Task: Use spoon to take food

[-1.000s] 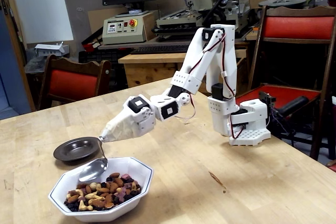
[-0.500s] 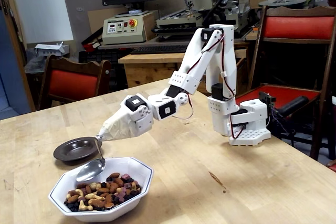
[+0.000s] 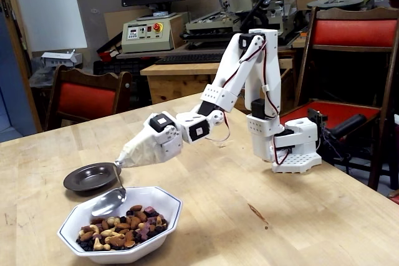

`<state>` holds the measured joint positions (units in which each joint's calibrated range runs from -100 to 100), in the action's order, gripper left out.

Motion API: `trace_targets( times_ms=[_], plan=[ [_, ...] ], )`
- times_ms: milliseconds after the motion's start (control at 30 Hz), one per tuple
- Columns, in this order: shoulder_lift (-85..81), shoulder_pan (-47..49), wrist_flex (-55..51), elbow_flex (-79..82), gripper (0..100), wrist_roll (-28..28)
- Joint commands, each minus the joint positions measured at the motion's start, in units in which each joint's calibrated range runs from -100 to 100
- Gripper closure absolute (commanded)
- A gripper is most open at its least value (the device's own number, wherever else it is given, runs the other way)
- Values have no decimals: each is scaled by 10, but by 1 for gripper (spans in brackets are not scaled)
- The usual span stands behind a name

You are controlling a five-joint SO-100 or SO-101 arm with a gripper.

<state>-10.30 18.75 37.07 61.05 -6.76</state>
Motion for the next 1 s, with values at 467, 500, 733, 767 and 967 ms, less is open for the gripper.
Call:
trace_targets(
  times_ms=[467, 500, 733, 767, 967],
  plan=[
    [-16, 2, 14, 80, 96, -2],
    [-16, 0, 14, 80, 96, -2],
    [-15, 3, 14, 79, 96, -26],
    [-15, 3, 14, 79, 96, -23],
    [-15, 3, 14, 79, 96, 12]
  ],
)
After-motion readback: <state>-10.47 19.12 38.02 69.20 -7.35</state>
